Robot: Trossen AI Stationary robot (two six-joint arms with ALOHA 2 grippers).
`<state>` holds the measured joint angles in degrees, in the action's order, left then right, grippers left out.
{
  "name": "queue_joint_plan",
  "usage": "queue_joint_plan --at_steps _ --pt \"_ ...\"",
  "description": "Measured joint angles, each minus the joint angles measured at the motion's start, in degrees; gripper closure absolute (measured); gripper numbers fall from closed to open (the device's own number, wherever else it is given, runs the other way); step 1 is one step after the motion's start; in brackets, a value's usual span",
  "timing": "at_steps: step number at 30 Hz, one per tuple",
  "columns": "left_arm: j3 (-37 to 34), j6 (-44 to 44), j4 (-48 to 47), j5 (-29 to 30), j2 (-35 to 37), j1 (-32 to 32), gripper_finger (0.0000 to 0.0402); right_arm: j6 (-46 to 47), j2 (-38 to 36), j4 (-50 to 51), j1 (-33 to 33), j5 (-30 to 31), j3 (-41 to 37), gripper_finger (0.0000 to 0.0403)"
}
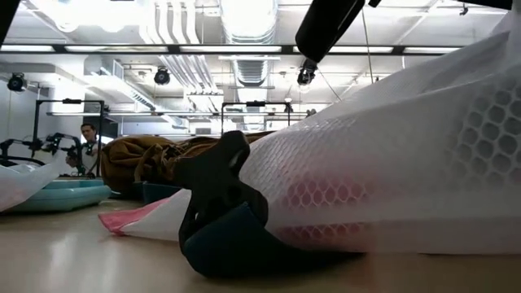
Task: Unpack backpack
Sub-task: Remove the white charging adapter from the pink zip bag
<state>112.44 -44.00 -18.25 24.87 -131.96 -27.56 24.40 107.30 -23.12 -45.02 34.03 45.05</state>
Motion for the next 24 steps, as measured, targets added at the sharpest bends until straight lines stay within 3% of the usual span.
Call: queue_joint_plan --at_steps 11,18,21,24 --pt "0.11 -0.07 -0.04 0.5 0.37 0.07 0.0402 1.87 -7.28 14.77 -3.32 0.38 -0.35 0.0395" --pt "0.11 -0.07 -0.43 0.14 0.37 -0.01 0.0402 1.12 -10.75 16.56 -3.36 -0.77 -0.47 0.0393" --pt "0.11 -0.07 -0.49 0.12 0.37 -0.04 0.0402 1.1 -11.03 15.89 -3.4 -2.93 -0.47 0.0375" --pt "0.11 -0.05 -0.68 0.09 0.37 -0.05 0.0402 1.12 -10.95 14.95 -3.6 -3.38 -0.45 0.0332"
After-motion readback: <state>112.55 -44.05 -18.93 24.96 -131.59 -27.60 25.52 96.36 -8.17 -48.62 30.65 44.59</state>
